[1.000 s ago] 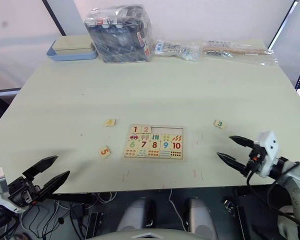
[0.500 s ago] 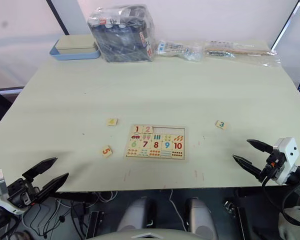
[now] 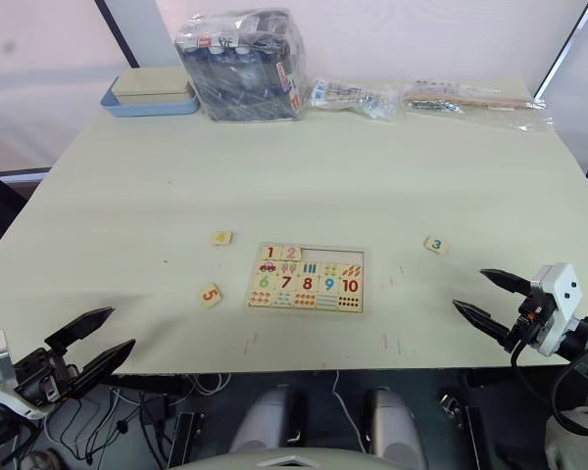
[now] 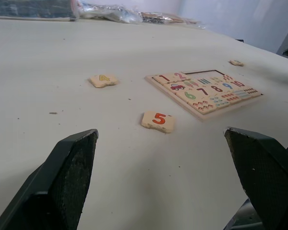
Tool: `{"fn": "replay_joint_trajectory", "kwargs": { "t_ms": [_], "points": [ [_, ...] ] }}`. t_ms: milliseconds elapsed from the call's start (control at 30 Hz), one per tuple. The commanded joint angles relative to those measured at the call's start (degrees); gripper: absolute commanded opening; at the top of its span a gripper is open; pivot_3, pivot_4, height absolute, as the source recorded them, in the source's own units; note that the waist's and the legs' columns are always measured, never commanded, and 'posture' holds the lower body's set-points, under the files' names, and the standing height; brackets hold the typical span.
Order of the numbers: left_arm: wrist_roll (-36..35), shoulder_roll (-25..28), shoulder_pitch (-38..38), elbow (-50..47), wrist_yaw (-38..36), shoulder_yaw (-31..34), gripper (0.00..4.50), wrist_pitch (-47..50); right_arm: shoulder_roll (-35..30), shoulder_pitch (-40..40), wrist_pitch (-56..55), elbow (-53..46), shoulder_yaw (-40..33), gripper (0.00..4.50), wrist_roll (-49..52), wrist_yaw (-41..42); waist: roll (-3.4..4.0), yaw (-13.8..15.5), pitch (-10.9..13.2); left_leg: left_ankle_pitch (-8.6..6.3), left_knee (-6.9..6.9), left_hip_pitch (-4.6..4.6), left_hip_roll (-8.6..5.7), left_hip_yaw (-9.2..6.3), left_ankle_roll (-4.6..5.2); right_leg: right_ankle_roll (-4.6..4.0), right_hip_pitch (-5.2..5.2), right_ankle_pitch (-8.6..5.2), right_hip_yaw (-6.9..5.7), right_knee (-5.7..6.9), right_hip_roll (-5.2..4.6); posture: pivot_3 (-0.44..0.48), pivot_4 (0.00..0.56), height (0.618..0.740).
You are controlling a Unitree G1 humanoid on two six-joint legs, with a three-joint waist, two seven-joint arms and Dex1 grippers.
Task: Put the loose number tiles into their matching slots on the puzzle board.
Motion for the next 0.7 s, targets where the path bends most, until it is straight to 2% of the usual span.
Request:
{"fn": "replay_joint_trajectory", "kwargs": {
  "t_ms": [33,367,533,700],
  "points": [
    [-1.1,1.5,-0.2,-0.1,-0.9,1.7,4.5,0.1,-0.8,-0.5,0.1,-2.0,-0.1,4.47,1.4,-0.2,0.0,0.0,0.0,0.0,0.0,0.0,0.0,0.0,0.0,0.0,0.0,0.0,0.0,0.0,0.0,0.0,0.15,0.74],
    [-4.0,3.5,-0.5,-3.3,-6.0,1.1,4.5,2.8,-2.7,-7.5,4.1,-1.5,5.0,4.47,1.2,-1.5,0.02,-0.1,0.0,0.0,0.02,0.01,0.03,0.01,0.0,0.0,-0.01,0.0,0.01,0.01,0.05,0.0,0.15,0.74],
    [-5.1,5.5,-0.5,-6.2,-8.4,0.4,4.5,5.4,-5.2,-17.9,7.1,4.4,11.8,4.47,-2.6,-1.4,0.03,-0.1,0.0,0.0,0.04,0.01,0.02,0.01,0.0,0.0,-0.01,0.01,0.02,0.01,0.05,0.0,0.15,0.74],
    [-5.8,5.3,-0.7,-9.2,-7.7,0.1,4.5,7.1,-6.3,-27.9,7.8,14.6,17.5,4.47,-8.0,-1.8,0.04,0.0,0.0,0.01,0.04,-0.02,-0.01,0.0,0.01,-0.03,-0.01,0.01,0.0,0.01,0.06,0.0,0.15,0.74]
  ]
}}
